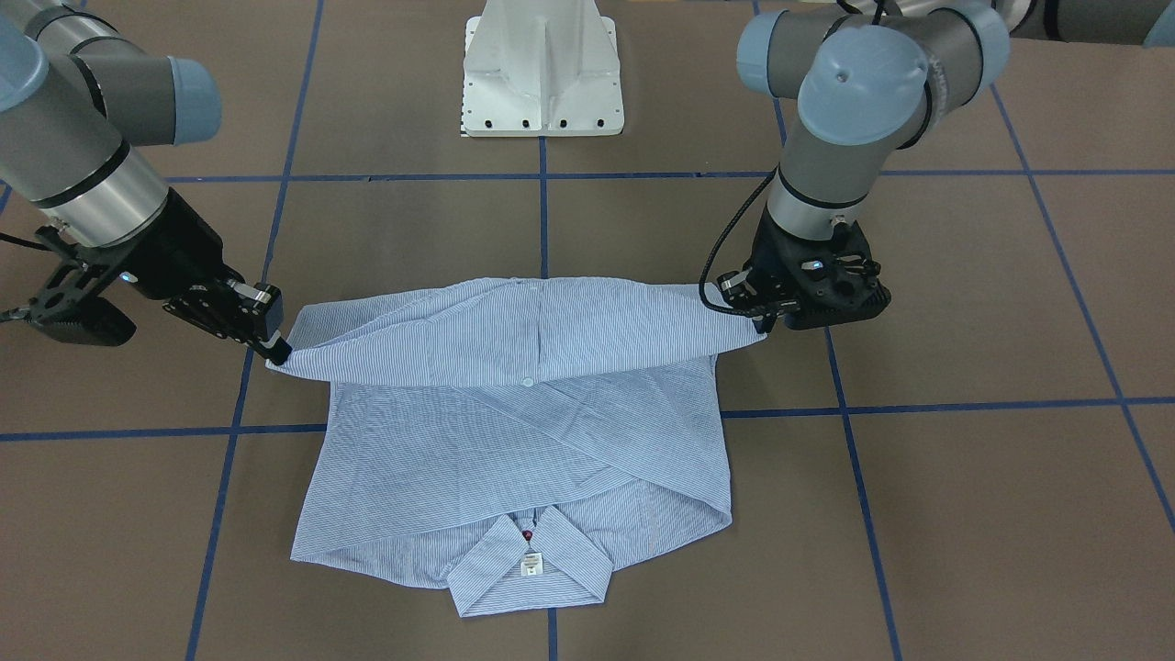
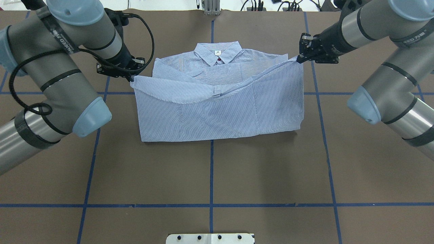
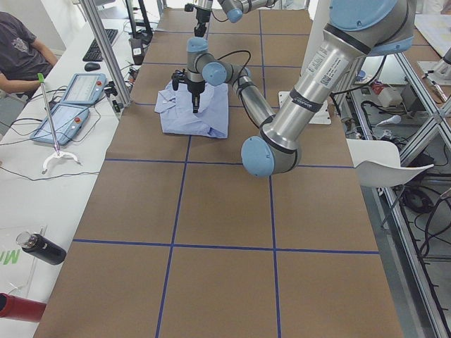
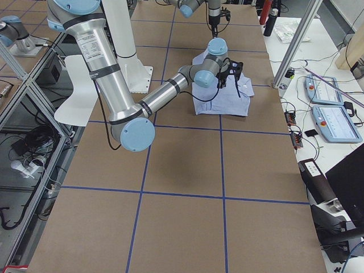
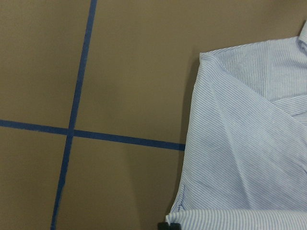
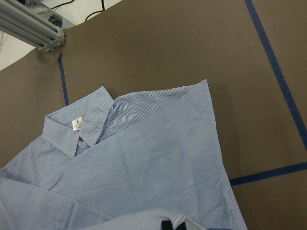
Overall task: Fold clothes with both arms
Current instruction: 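Lay the hem down near the collar and open both grippers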
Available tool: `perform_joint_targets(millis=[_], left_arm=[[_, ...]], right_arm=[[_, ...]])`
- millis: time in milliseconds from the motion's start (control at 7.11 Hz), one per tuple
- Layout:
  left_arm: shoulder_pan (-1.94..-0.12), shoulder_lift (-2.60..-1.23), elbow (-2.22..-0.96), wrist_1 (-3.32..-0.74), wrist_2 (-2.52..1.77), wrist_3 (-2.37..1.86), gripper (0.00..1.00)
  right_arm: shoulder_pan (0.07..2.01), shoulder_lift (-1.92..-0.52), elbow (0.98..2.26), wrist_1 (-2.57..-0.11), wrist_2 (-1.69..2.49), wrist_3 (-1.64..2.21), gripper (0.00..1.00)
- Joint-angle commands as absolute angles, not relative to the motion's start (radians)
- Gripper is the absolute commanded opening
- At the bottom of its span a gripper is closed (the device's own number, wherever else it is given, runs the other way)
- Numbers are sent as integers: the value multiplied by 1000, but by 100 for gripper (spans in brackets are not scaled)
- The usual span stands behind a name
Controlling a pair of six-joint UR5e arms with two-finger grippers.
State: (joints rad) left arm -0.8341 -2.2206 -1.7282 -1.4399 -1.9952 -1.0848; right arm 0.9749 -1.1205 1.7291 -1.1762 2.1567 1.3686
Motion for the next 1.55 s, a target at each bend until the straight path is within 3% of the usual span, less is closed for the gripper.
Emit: perform_joint_targets(millis=[0, 563, 1407], left_arm=[[-856, -2247, -1614, -1562, -1997, -1085, 0], [-891, -2259, -1446, -1774, -1997, -1095, 0], [-841, -2269, -1410, -1798, -1997, -1103, 0]], right_arm=[[988, -1045, 1585, -1117, 2128, 1370, 0], [993, -993, 1404, -1002, 2114, 1368, 0], [965, -1015, 1399, -1002, 2105, 1368, 0]])
